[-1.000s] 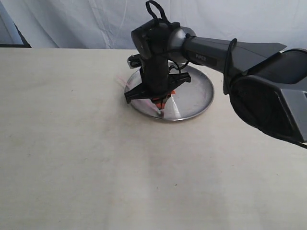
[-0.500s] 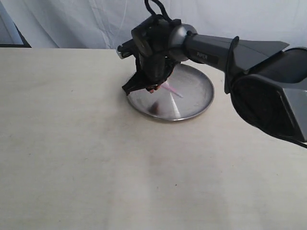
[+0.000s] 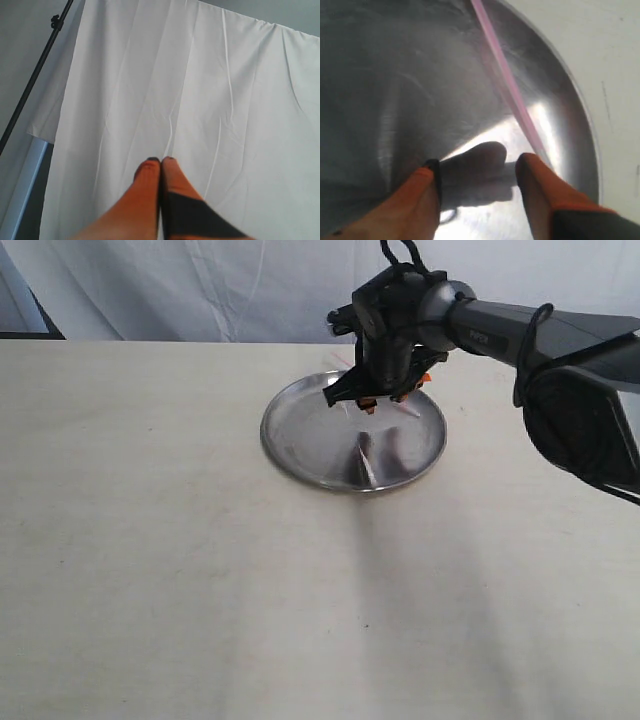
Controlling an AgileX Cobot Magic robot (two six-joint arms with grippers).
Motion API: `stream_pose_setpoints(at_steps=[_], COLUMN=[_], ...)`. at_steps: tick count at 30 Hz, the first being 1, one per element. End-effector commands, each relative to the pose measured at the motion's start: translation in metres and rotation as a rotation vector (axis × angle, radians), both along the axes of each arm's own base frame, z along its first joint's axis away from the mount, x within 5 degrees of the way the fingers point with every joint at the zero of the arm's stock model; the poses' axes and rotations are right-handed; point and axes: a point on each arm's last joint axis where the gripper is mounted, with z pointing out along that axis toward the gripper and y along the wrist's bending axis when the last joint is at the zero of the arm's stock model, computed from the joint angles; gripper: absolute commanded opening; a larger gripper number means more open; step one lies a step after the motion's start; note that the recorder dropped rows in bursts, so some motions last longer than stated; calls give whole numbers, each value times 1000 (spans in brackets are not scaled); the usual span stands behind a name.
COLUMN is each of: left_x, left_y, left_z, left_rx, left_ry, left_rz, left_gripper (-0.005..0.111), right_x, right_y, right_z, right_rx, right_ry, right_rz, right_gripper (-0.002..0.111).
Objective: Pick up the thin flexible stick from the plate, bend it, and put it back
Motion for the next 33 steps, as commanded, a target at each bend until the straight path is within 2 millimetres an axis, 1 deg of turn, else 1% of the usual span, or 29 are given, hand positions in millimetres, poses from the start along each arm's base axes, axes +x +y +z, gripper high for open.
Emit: stream_pose_setpoints(at_steps=[1, 4, 7, 10, 13, 15, 21, 27, 31, 32, 33], left_x=[0, 0, 0, 0, 0, 0, 0, 0, 0, 0, 0], left_y=[0, 0, 0, 0, 0, 0, 0, 0, 0, 0, 0], left_z=[-1, -1, -1, -1, -1, -1, -1, -1, -1, -1, -1], left_rx=[6, 6, 6, 6, 6, 6, 6, 6, 6, 6, 6], left_ry=[-3, -3, -3, -3, -3, -3, -3, -3, -3, -3, -3], left_rz=[1, 1, 1, 1, 1, 1, 1, 1, 1, 1, 1], left_gripper=[0, 0, 0, 0, 0, 0, 0, 0, 0, 0, 0], right_x=[9, 16, 21, 23, 20, 19, 18, 18, 14, 13, 12], right_y=[-21, -30, -32, -26, -15, -12, -9, -7, -8, -8, -8], right_z=[3, 4, 4, -2, -15, -18, -19, -22, -28, -30, -33], right_rx=[8, 31, 73, 127, 196, 224, 227, 232, 208, 201, 200], right_ry=[-39, -91, -139, -143, -77, -62, -61, -51, -7, 6, 22], right_rz=[-33, -37, -37, -12, 113, 130, 201, 207, 244, 251, 250], right_gripper=[47, 47, 47, 47, 47, 47, 47, 47, 47, 46, 41])
